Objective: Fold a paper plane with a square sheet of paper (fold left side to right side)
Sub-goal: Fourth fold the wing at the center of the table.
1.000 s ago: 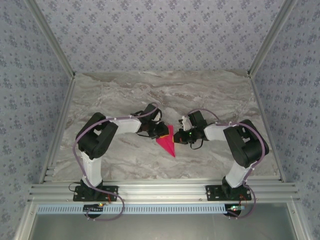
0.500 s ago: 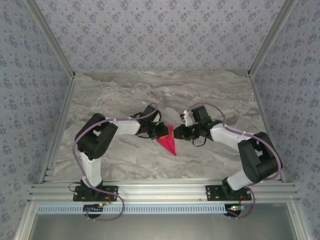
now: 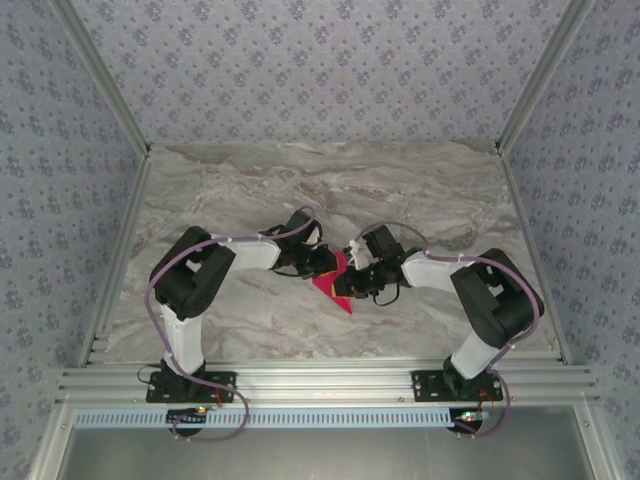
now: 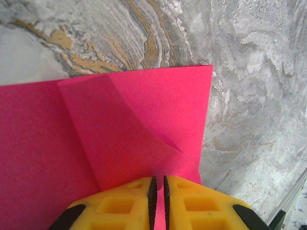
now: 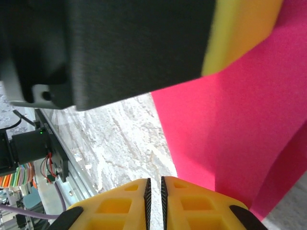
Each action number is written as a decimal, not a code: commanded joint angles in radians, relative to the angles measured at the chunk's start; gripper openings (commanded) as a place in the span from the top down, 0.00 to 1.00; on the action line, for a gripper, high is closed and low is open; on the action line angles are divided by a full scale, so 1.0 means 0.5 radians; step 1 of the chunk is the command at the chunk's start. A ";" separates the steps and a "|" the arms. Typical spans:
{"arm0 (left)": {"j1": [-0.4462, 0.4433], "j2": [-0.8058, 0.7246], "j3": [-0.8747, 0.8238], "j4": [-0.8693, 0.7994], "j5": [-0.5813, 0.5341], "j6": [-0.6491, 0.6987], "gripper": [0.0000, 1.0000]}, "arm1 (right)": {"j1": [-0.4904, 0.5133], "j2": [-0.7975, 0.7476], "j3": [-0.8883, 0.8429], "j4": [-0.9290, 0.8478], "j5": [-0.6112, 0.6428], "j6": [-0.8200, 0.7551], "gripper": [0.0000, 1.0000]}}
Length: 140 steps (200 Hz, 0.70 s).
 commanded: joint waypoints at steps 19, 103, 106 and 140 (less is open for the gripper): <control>-0.007 0.051 -0.076 -0.247 -0.154 0.012 0.84 | 0.020 0.069 -0.051 -0.096 0.041 -0.052 0.83; -0.007 0.056 -0.079 -0.257 -0.166 0.015 0.85 | 0.041 0.075 -0.112 -0.102 0.056 -0.057 0.82; -0.009 0.057 -0.079 -0.257 -0.167 0.017 0.85 | 0.043 0.076 -0.112 -0.109 0.058 -0.060 0.82; -0.002 0.056 -0.079 -0.266 -0.170 0.020 0.85 | 0.058 0.060 -0.132 -0.208 0.072 -0.098 0.83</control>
